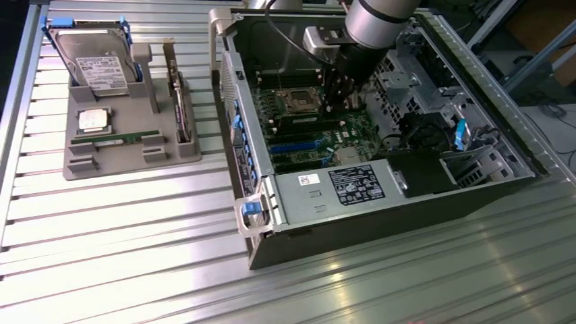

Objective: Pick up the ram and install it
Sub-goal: 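Insert the ram into the slot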

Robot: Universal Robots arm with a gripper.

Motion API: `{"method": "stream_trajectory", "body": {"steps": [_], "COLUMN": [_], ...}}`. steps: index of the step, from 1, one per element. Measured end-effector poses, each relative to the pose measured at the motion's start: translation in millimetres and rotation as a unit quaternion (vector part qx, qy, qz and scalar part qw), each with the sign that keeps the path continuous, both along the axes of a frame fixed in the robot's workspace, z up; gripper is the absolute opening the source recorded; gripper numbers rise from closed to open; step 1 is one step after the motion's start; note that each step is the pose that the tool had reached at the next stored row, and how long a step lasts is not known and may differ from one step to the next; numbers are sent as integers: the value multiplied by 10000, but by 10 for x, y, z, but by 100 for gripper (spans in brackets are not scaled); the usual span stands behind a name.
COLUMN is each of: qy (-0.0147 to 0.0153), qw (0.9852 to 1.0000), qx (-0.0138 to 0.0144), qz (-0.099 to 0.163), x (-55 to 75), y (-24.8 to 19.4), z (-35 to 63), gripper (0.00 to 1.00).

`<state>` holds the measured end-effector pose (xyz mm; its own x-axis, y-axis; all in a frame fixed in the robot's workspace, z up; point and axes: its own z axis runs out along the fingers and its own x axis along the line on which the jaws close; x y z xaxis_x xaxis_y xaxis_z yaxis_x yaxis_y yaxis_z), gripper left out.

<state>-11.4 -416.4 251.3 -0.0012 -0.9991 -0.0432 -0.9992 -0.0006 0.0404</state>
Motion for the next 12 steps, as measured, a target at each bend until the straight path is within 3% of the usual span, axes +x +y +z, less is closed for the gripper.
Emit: {"method": "stream_trajectory", "body": {"steps": [12], "qy": [0], "qw": [10000], "qx": [-6], "qz": [-5], "x": [-2], "y": [-15], "z": [-40], "gripper": [13]}}
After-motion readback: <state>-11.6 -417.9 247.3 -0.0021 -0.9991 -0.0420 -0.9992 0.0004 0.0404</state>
